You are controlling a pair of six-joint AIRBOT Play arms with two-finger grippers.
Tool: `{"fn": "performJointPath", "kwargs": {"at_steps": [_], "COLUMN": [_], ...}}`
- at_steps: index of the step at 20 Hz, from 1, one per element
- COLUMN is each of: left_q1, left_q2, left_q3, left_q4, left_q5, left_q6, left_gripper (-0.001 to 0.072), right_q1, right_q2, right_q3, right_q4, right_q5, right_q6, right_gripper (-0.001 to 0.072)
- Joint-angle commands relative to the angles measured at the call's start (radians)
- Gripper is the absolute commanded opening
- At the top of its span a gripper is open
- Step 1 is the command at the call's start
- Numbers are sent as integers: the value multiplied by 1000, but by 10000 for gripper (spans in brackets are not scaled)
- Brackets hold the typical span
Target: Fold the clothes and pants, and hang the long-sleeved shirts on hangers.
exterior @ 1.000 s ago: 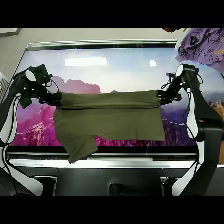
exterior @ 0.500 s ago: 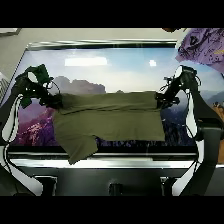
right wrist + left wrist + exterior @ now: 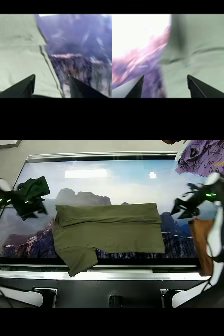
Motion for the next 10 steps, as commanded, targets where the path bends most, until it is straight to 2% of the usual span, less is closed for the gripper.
{"fn": "performJointPath", "kwargs": {"at_steps": [1, 5, 10], "left_q1": [141, 212, 197], "left_q2": [251, 565, 710], "left_q3": [-340, -850, -1156], "left_q4": [-45, -276, -420], "left_q5": [71, 212, 247], "left_q6": [-11, -8, -7], "left_gripper": [613, 614, 612], "right_q1": [-182, -237, -229], "right_q2": [175, 335, 395], "right_q3": [-241, -596, -765], "right_q4": [167, 212, 233], "right_q5": [-81, -184, -220], "right_q6": [-81, -140, -158], "right_gripper": [475, 472, 472]}}
